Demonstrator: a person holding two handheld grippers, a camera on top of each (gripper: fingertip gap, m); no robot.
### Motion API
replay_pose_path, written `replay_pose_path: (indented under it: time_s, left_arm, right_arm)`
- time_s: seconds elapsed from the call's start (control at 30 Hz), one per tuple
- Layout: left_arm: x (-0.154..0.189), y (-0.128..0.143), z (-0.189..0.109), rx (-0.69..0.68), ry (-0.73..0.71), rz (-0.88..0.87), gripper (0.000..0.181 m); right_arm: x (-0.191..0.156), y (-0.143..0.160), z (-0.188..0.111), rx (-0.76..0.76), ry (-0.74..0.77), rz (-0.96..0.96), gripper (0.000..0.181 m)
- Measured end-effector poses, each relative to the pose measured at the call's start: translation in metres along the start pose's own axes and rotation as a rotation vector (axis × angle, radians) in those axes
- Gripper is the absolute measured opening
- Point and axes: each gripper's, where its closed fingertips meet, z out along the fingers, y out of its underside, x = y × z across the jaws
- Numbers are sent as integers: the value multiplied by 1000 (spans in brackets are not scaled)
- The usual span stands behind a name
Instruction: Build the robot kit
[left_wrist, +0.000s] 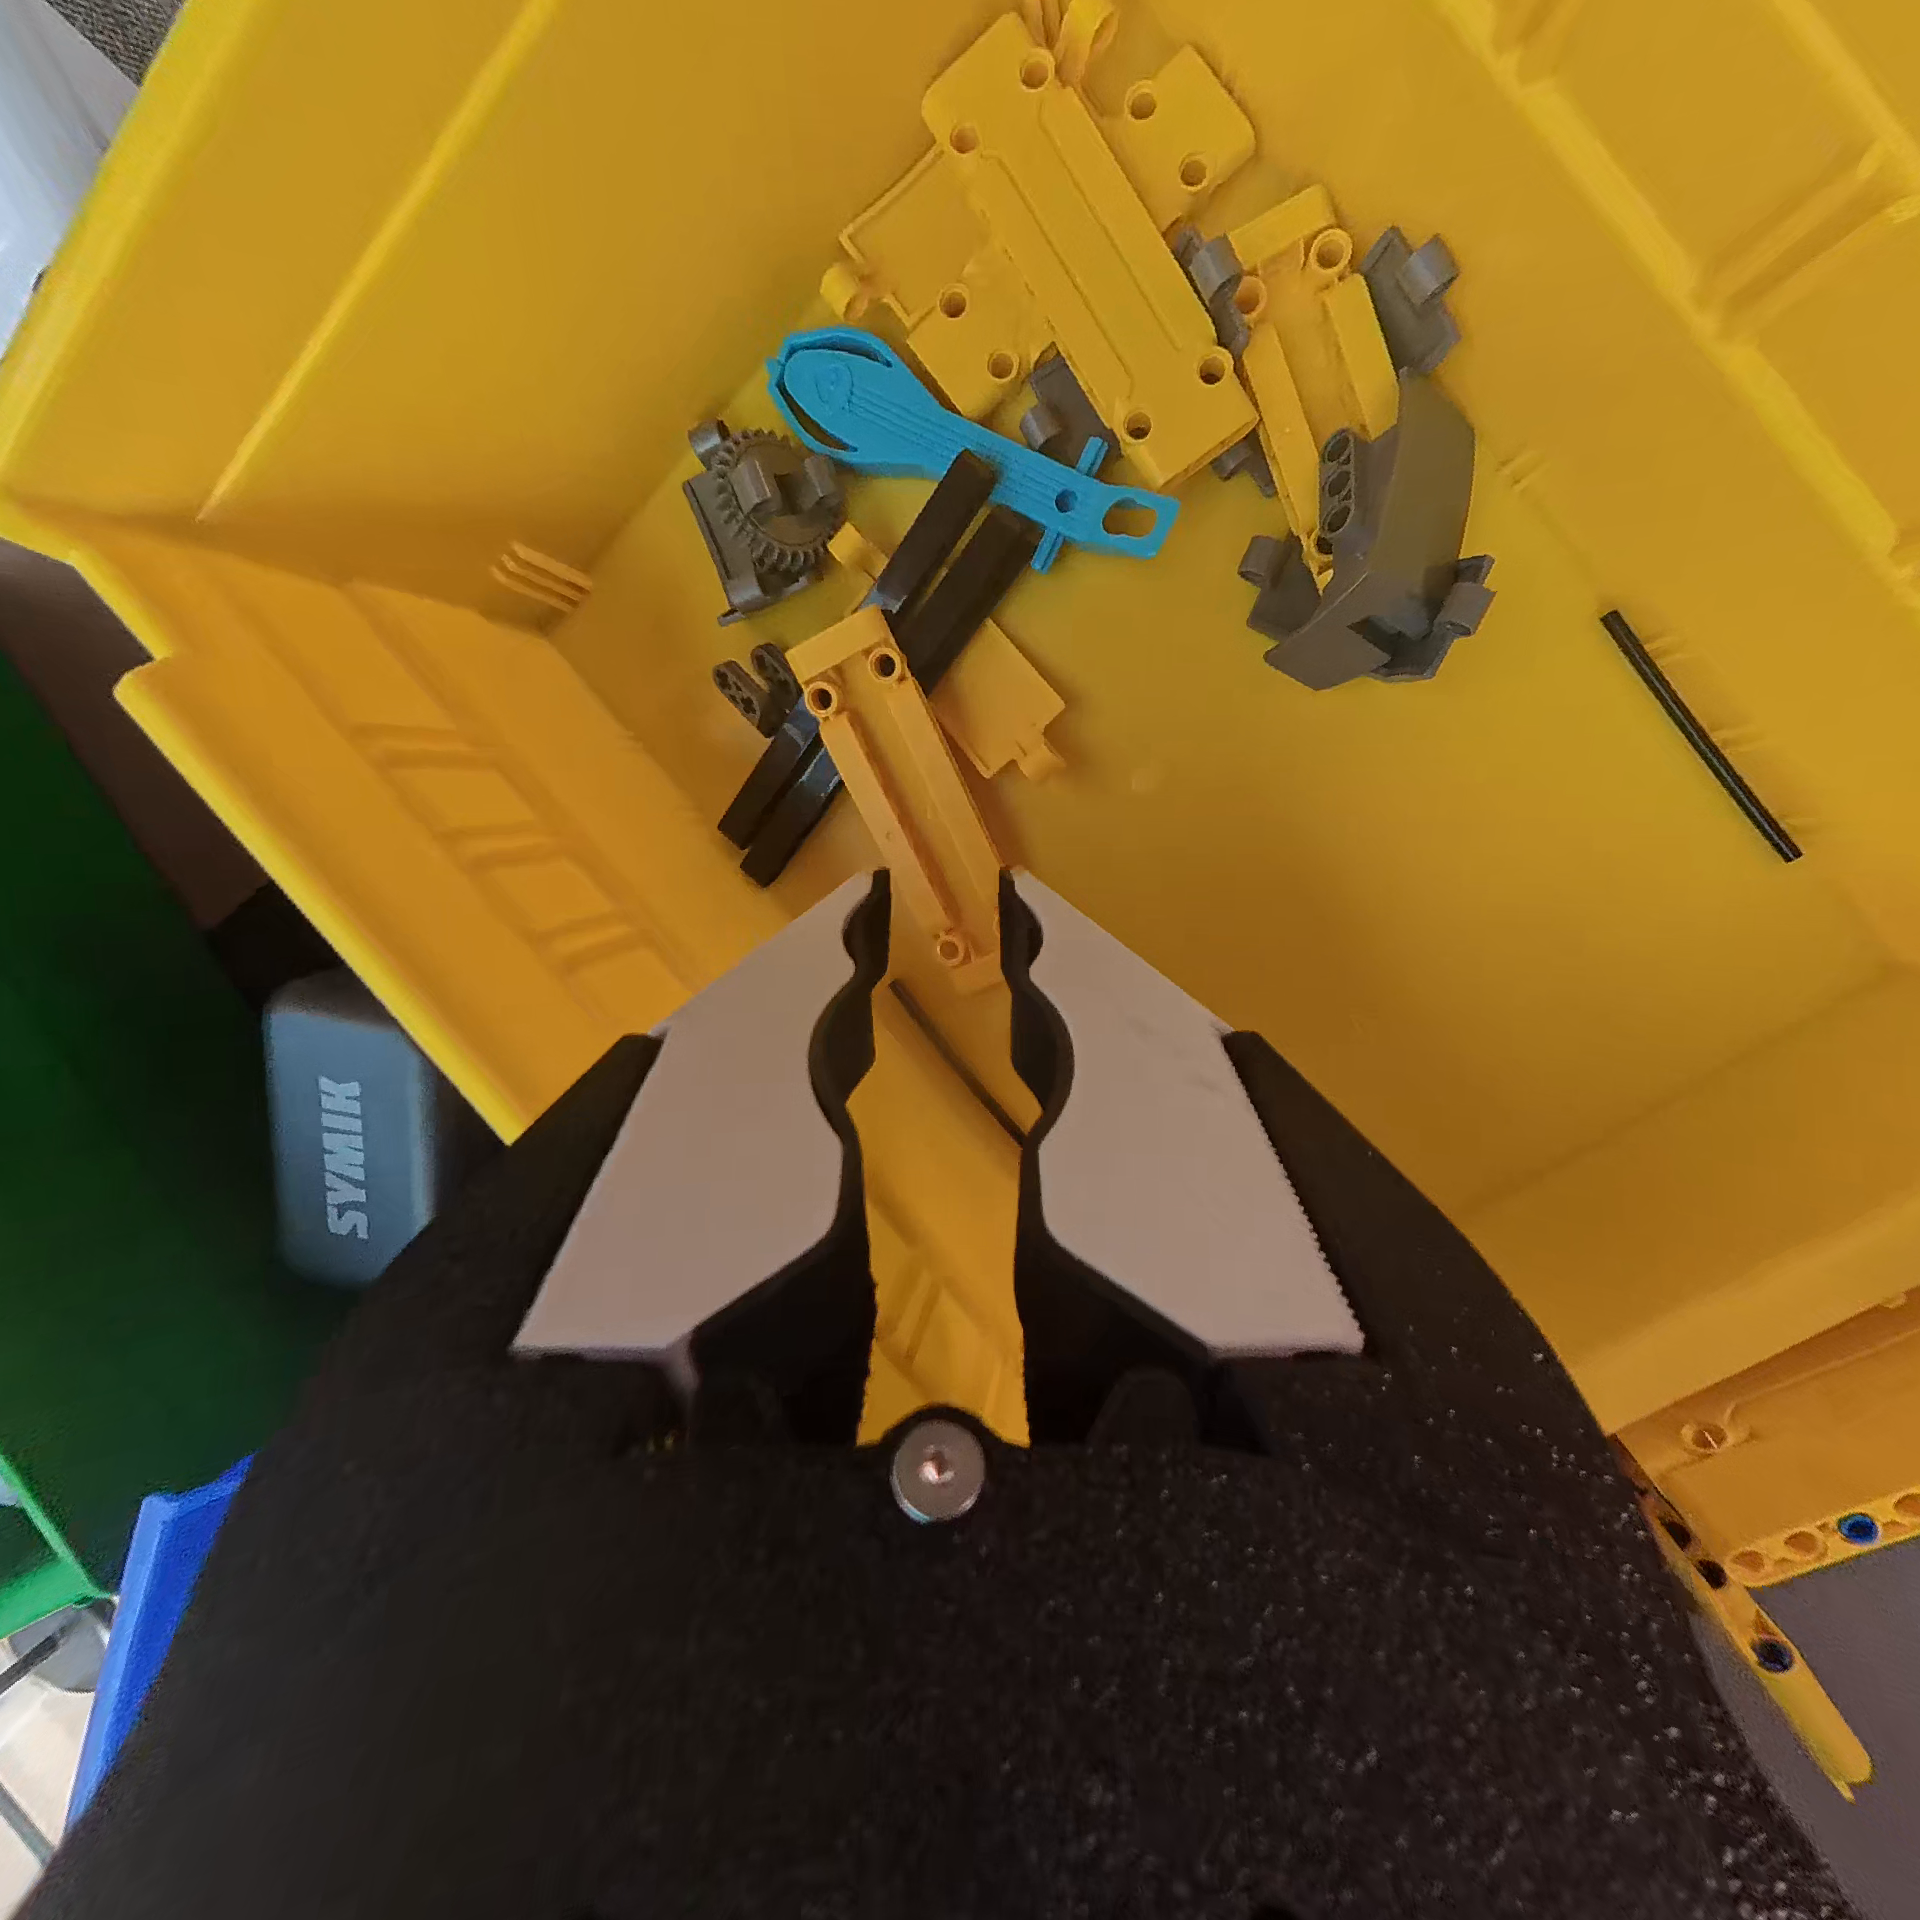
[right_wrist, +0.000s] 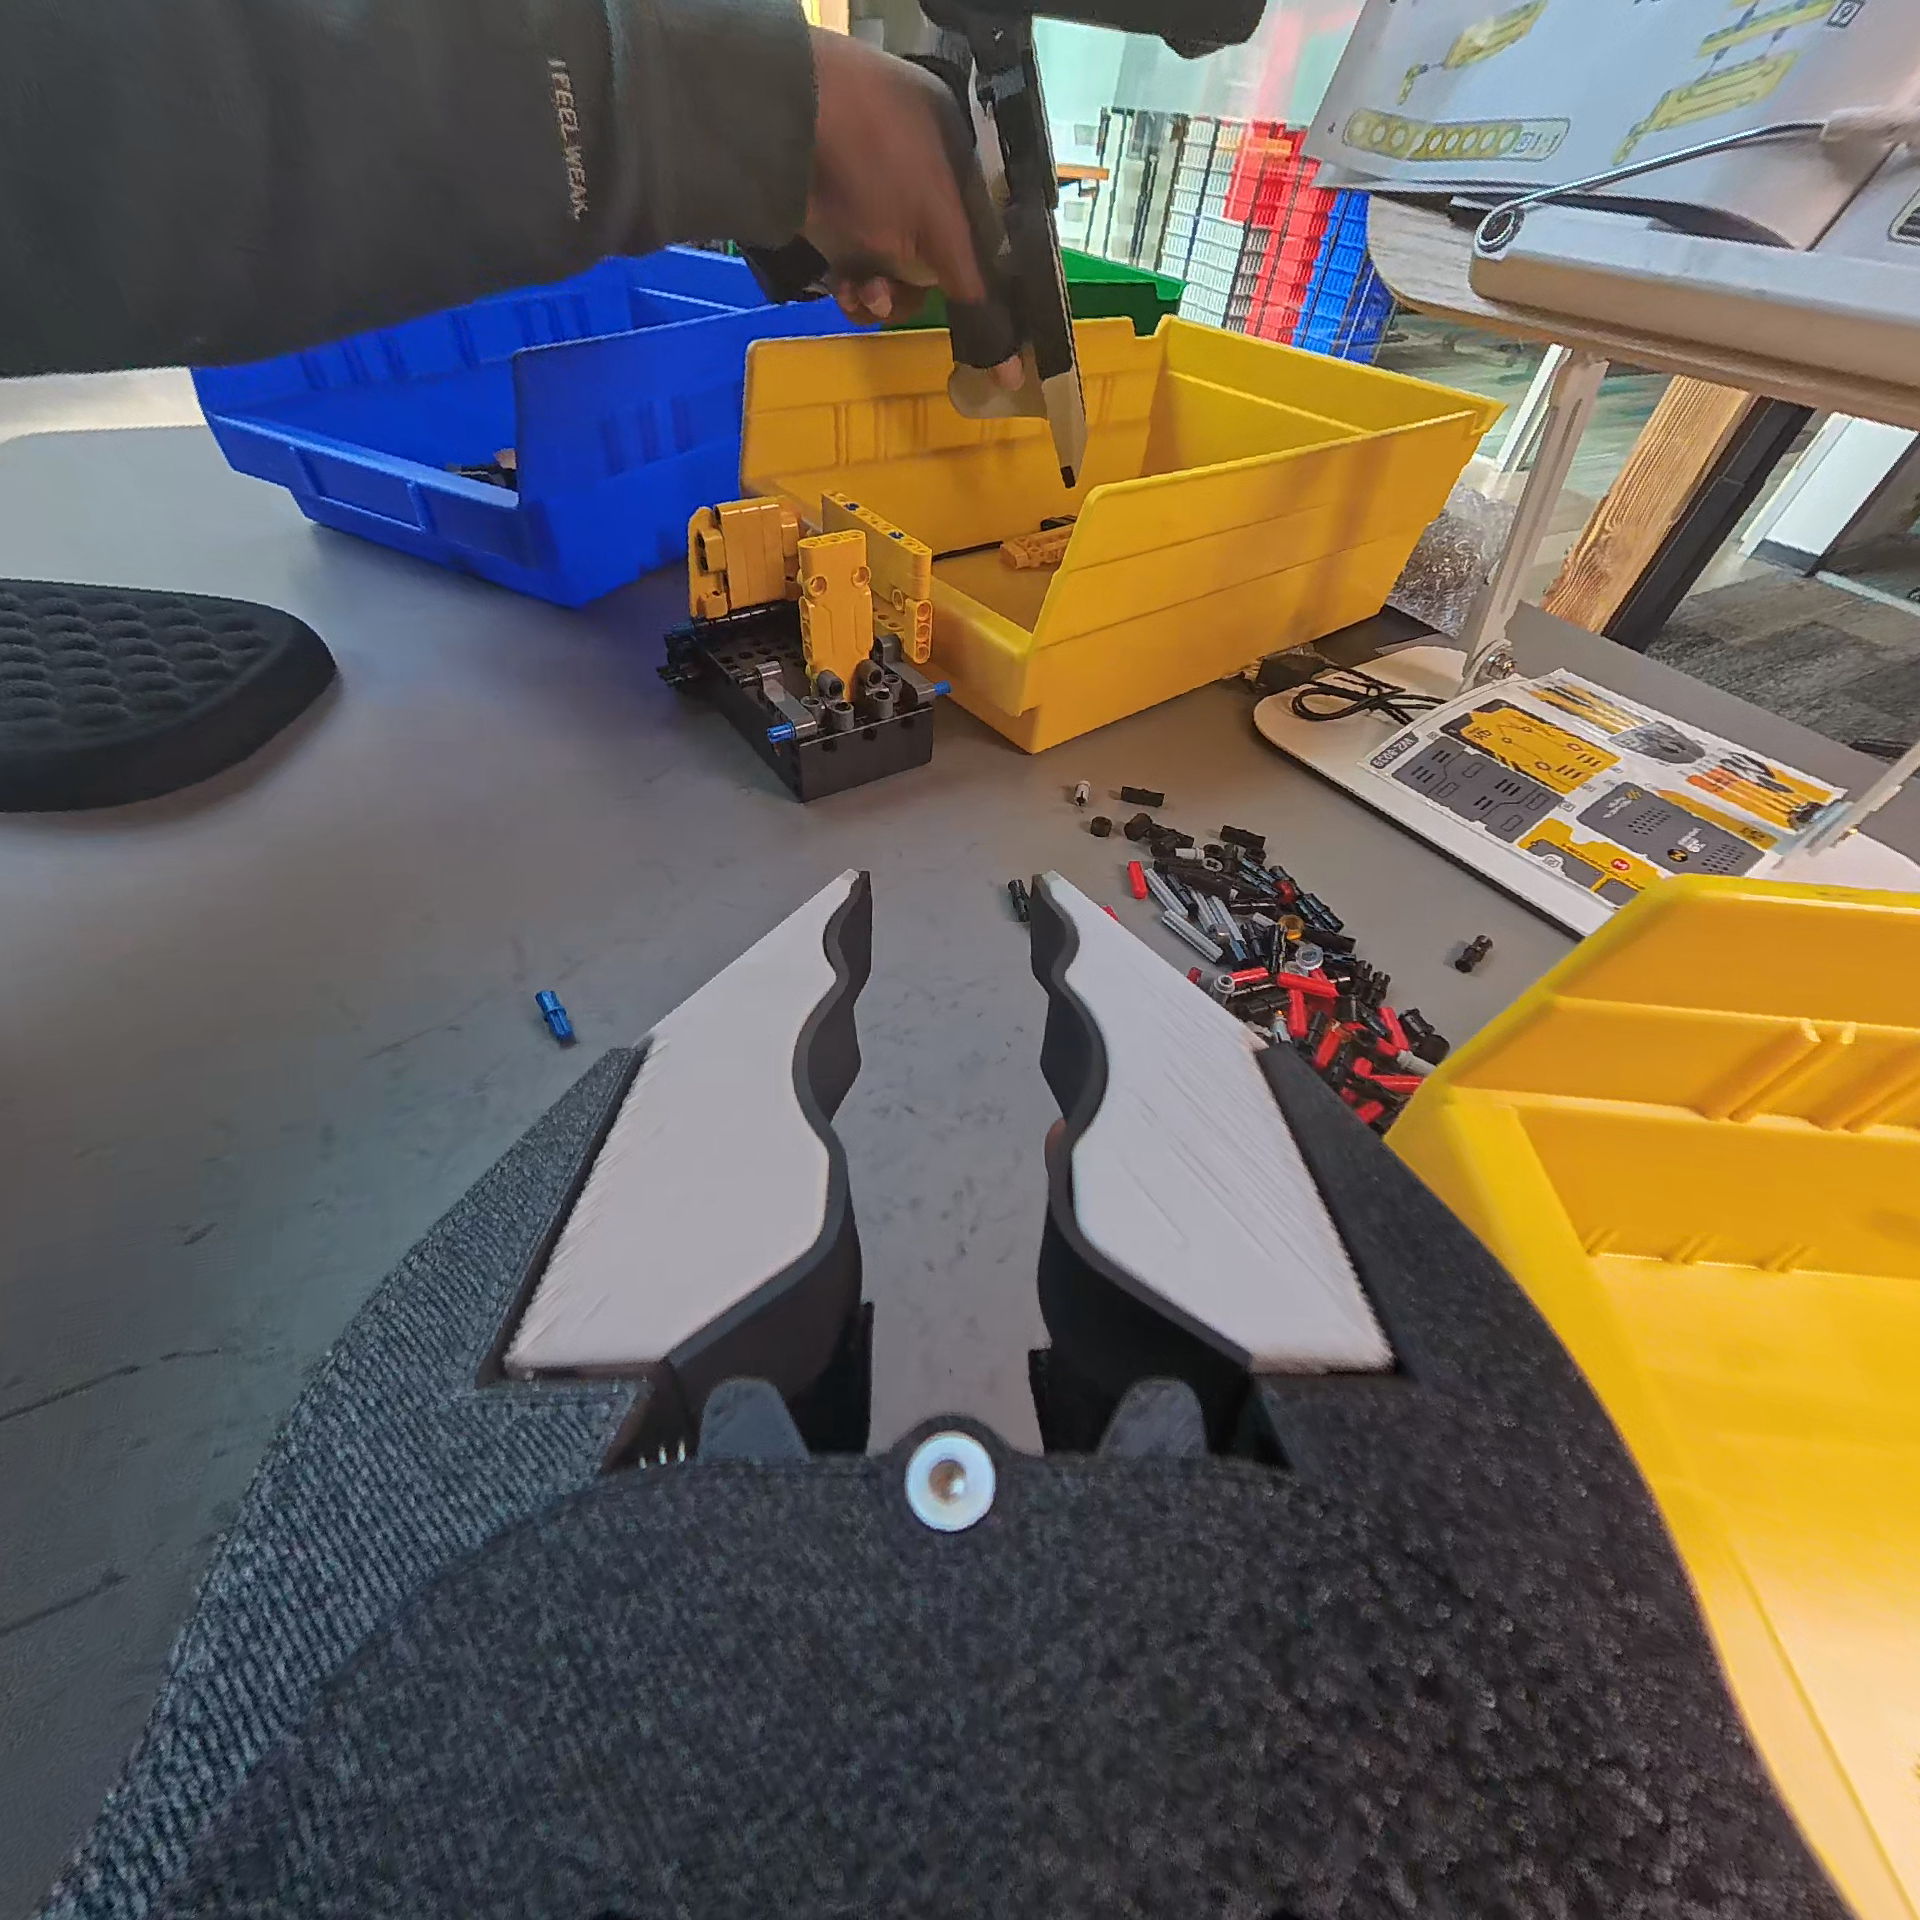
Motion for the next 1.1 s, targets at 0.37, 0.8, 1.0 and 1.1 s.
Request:
replay_pose_path:
  time_s: [0.37,0.8,1.0,1.1]
  left_arm:
    - [18,0,-73,239,-3,148,8]
    - [-15,202,-135,16,16,203,52]
    - [-41,274,-96,-291,6,302,37]
    - [-43,288,-84,-355,23,373,38]
  right_arm:
    - [-1,-1,-3,-8,-7,-41,30]
    - [-2,2,1,-17,1,-22,30]
    - [2,2,0,-10,27,-10,30]
    - [3,2,-1,-9,33,-8,30]
